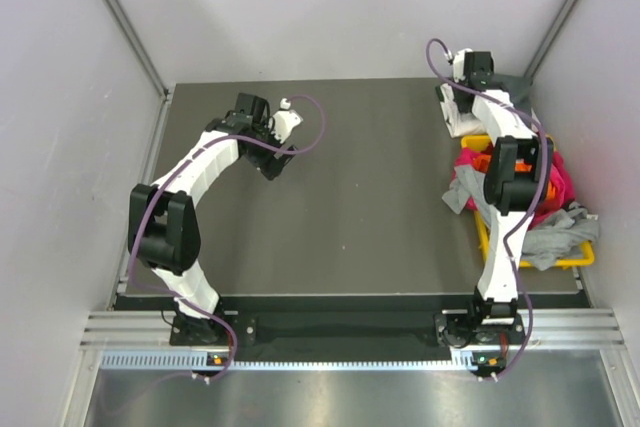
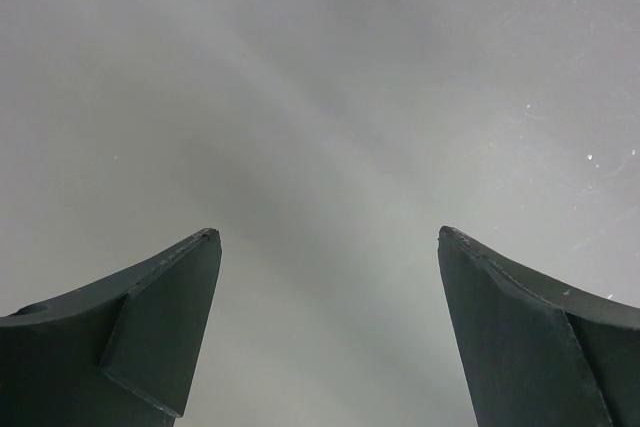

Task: Fold and stack the t-shirts
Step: Neatly place the folded tshirt to the corner, then reset both grippers

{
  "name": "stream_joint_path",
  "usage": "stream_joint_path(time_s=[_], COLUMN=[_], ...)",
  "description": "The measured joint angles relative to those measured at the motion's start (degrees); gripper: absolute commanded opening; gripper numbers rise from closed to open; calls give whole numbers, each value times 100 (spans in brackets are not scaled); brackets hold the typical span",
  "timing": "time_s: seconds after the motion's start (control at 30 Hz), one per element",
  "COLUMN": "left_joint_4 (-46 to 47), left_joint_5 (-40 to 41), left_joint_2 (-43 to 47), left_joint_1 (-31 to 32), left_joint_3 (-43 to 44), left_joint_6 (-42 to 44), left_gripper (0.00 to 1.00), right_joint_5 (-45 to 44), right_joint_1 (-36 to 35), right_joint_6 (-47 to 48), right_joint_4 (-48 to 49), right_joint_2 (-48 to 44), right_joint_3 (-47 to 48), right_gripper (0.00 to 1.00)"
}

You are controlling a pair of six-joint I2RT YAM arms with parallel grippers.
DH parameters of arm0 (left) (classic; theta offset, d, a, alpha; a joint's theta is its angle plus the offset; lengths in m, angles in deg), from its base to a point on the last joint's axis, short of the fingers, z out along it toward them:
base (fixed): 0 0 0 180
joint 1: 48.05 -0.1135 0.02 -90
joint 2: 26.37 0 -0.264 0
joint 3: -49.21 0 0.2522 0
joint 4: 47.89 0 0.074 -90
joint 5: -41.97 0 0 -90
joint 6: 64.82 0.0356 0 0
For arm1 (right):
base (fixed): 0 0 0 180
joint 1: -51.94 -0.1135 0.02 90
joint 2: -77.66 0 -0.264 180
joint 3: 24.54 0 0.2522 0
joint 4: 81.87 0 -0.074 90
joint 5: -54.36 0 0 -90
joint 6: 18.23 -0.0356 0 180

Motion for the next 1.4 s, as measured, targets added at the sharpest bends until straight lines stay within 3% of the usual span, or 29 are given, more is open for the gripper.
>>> stream_joint_path(time_s=[0.63, 0.7, 0.73, 0.8, 0.83, 0.93, 1.1, 1.17, 1.4], left_joint_4=[2, 2, 2, 2, 0, 0, 4, 2, 7], left_joint_5=[-24, -24, -24, -24, -24, -33, -92, -155, -306], left_joint_2=[0, 0, 0, 0, 0, 0, 4, 46, 527], left_joint_1=[-22, -24, -26, -31, -33, -39, -72, -103, -201], left_joint_3=[-50, -57, -61, -74, -85, -101, -162, -264, -927], left_joint_6=[103, 105, 105, 105, 107, 109, 109, 107, 24], left_gripper=[94, 94, 94, 94, 94, 94, 94, 94, 94], right_joint_5=[433, 455, 474, 557, 645, 916, 1499, 1729, 1996], right_joint_1=[0, 0, 0, 0, 0, 0, 0, 4, 4], right_joint_6=[-74, -114, -131, -223, -249, -341, -695, -970, -1978], right_joint_4=[-389, -415, -439, -479, -503, -595, -610, -516, 267], right_joint_2=[-494, -494, -494, -494, -494, -525, -997, -1453, -3442], right_joint_3=[-778, -778, -776, -774, -774, -774, -1021, -1340, -3051], right_gripper=[2, 9, 23, 41, 56, 65, 71, 80, 90])
